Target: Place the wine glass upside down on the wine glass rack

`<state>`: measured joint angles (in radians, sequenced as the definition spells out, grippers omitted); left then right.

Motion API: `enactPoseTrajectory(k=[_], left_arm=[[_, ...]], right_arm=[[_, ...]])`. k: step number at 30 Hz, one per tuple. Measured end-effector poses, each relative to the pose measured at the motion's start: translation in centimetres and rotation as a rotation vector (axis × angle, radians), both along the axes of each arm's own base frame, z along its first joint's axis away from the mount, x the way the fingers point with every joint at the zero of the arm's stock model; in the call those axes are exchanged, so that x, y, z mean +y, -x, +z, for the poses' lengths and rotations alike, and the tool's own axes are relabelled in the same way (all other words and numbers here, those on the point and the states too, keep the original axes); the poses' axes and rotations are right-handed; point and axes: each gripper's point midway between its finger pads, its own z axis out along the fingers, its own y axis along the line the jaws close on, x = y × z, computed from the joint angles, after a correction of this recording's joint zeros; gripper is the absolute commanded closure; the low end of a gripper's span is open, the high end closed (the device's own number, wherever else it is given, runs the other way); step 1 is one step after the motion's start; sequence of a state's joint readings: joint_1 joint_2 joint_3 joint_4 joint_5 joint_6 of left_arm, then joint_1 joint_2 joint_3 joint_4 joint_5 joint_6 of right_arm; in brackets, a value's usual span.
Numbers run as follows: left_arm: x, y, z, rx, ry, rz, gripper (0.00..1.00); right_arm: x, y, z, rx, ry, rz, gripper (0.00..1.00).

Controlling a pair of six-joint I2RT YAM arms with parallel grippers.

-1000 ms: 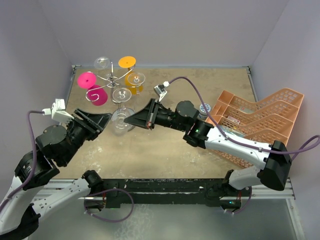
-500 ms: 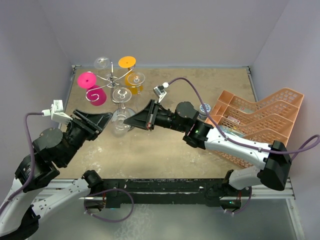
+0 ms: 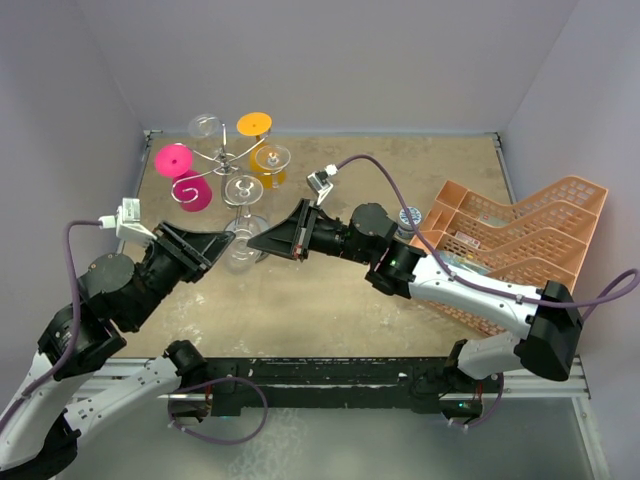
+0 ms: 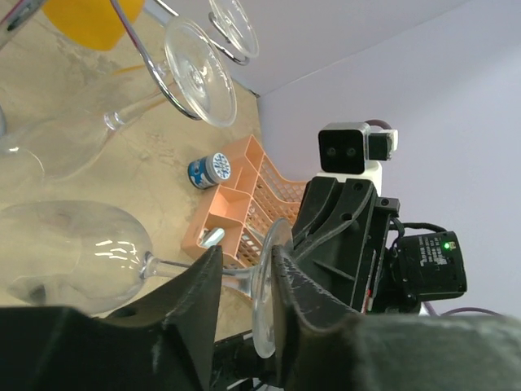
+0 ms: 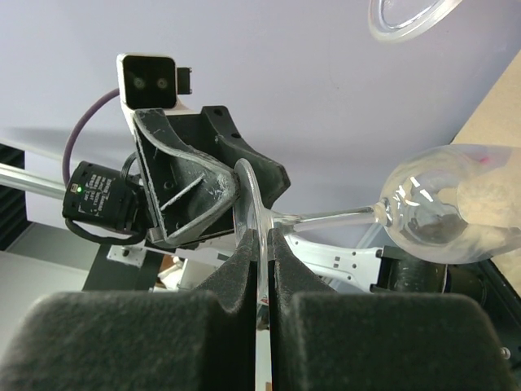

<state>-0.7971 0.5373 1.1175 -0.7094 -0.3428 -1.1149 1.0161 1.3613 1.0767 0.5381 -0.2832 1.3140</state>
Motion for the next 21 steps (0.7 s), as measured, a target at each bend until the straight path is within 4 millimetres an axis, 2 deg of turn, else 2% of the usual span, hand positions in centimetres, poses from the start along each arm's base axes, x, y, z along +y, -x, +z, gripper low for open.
enactPoseTrajectory(k=[4,6,9,14,15,18,21], left_arm=[[-0.5,0.1,0.0,0.002,0.004,-0.025,0.90],[-0.9,0.1,-0.1,0.007,0.000,-0.036,1.00],[-1.2,0.0,-0.2,0.012,-0.004,-0.047,1.00],[-0.9,-0.2,-0.2,0.014,-0.004,-0.026,1.00],[-0.6,-0.2,-0.4,0.022,-0.009,-0.014,1.00],[0.7,-0.7,-0.9,0.039,-0.033,0.061,1.00],[2.5,-1.1,-0.8,0.045,-0.049,0.152,1.00]], right_arm=[[0.1,0.0,-0.1,0.001,0.001,0.002,1.00],[0.2,-0.1,-0.3,0.001,0.003,0.003,1.00],[0.2,-0.2,-0.4,0.007,0.004,0.005,0.98],[0.2,-0.1,-0.2,-0.003,-0.001,0.006,0.58],[0.2,-0.1,-0.1,-0.012,-0.005,0.004,0.52],[0.2,-0.3,0.0,-0.026,-0.006,-0.006,0.44],[-0.2,-0.2,0.6,-0.046,-0.012,-0.017,0.42]])
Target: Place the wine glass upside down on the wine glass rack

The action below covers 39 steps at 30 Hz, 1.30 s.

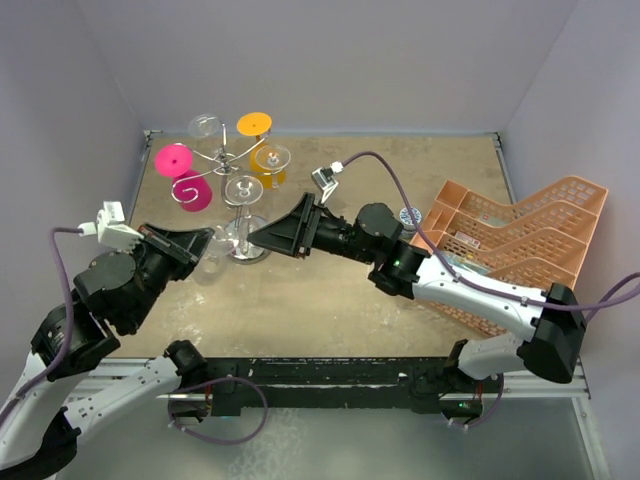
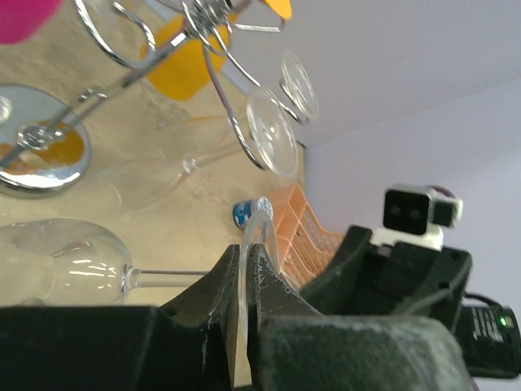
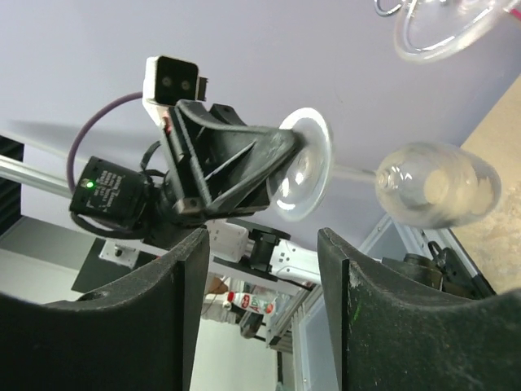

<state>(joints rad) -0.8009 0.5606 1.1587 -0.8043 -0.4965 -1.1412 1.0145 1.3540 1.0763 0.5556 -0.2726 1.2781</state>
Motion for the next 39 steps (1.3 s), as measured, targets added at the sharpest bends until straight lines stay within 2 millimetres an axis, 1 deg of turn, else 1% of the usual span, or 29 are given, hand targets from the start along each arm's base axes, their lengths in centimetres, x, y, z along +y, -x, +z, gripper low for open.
enactPoseTrajectory(k=[4,7,10,12,15,20,23,26,32,39], left_arm=[[2.7,-0.4,0.4,-0.015,0.000,0.133,1.00],[4.4,-0.5,0.9,-0.040,0.017,0.211,1.00],[5.5,-0.8,1.5,-0.061,0.034,0.272,1.00],[5.7,-1.2,1.8,-0.069,0.044,0.305,1.00],[5.5,-2.3,2.2,-0.074,0.047,0.351,1.00],[3.8,-4.8,1.9,-0.053,0.027,0.395,1.00],[3.4,-5.8,1.9,-0.055,0.039,0.428,1.00],[3.4,-6.2,2.1,-0.069,0.065,0.453,1.00],[4.1,-6.9,3.2,-0.111,0.127,0.527,1.00],[3.4,-8.3,2.5,-0.114,0.116,0.573,1.00]], right_arm=[[-1.2,0.3,1.3,-0.028,-0.021,-0.024,0.41],[-2.3,0.5,2.2,-0.043,-0.036,-0.049,0.41],[-3.1,0.5,2.7,-0.051,-0.047,-0.074,0.41],[-3.5,0.5,2.8,-0.051,-0.049,-0.089,0.41],[-3.7,0.2,2.7,-0.050,-0.047,-0.110,0.41],[-3.7,-0.2,2.1,-0.039,-0.030,-0.133,0.42],[-4.0,-0.3,1.7,-0.030,-0.018,-0.144,0.42],[-4.3,-0.3,1.8,-0.027,-0.015,-0.157,0.42],[-4.9,-0.2,2.4,-0.035,-0.028,-0.167,0.42],[-5.0,-0.4,2.0,-0.029,-0.020,-0.178,0.42]])
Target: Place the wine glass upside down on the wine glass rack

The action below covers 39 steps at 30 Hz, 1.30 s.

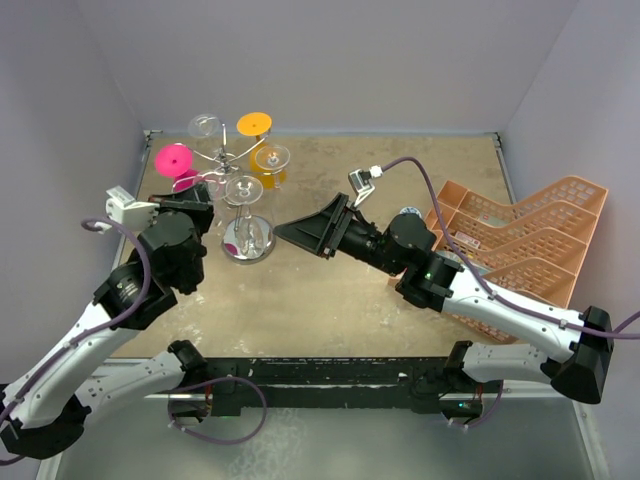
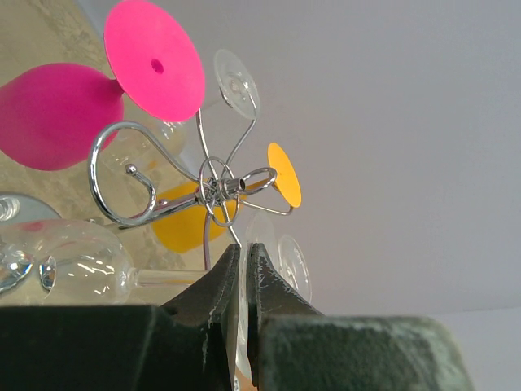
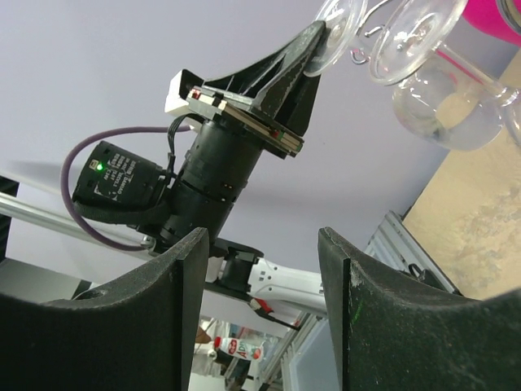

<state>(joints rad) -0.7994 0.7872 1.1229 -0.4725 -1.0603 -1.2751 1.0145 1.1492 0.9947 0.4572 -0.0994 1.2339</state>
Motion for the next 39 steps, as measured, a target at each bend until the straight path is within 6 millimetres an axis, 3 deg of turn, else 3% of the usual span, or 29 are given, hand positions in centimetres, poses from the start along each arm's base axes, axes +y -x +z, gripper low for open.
enactPoseTrajectory(k=[17,31,39], left_arm=[[0.1,-2.2,-0.9,0.023,-0.098,0.133,1.00],[4.1,-4.6,-0.9,0.029,-0.107,0.271,1.00],[4.1,-4.8,-1.0,0.034,-0.109,0.262,1.00]], right_arm=[[0.0,-0.1,-0.4,0.006,0.008,-0.003,0.42],[-0.2,0.0,-0.3,0.006,0.007,-0.006,0.42],[-0.3,0.0,-0.1,0.005,0.003,-0.012,0.42]])
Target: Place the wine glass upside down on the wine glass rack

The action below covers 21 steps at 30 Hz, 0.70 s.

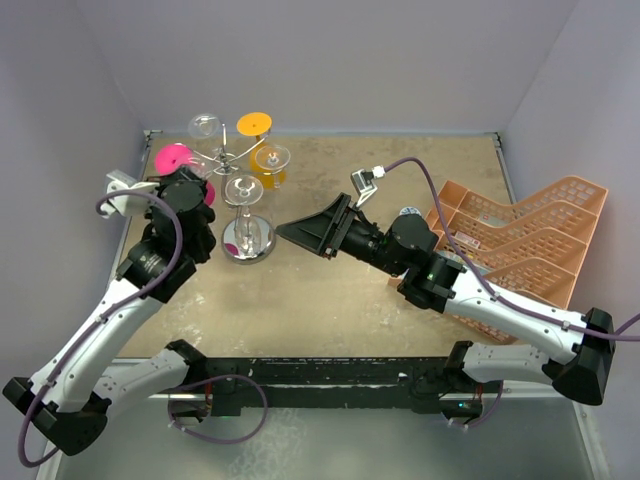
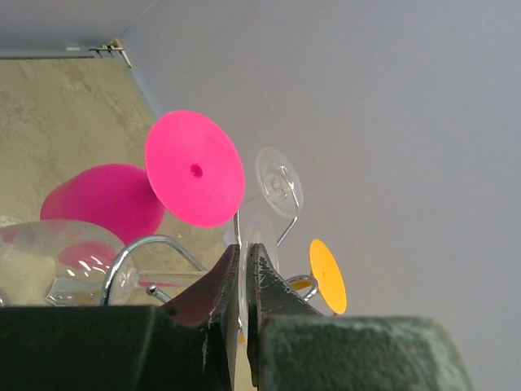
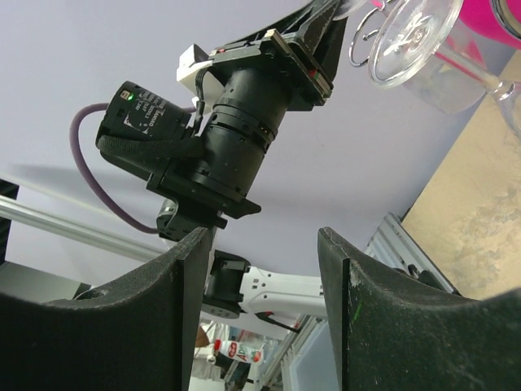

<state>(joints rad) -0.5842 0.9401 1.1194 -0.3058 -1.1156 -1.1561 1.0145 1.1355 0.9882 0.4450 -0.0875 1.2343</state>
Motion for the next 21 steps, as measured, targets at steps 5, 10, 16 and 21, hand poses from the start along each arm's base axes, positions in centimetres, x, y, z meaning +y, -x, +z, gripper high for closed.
enactPoseTrajectory(k=[5,10,16,21], left_arm=[[1.0,0.9,0.6,-0.015,0.005,0.026,1.00],[1.9,1.9,1.1,-0.027,0.007,0.047,1.00],[2.5,2.7,1.0,-0.016,0.000,0.053,1.00],[2.7,3.4,0.9,-0.005,-0.005,0.029,1.00]], right_arm=[[0.0,0.0,0.0,0.000,0.000,0.000,0.43],[0.0,0.0,-0.1,0.000,0.001,0.000,0.43],[0.1,0.0,-0.1,0.001,0.002,0.000,0.43],[0.1,0.0,-0.1,0.001,0.002,0.000,0.43]])
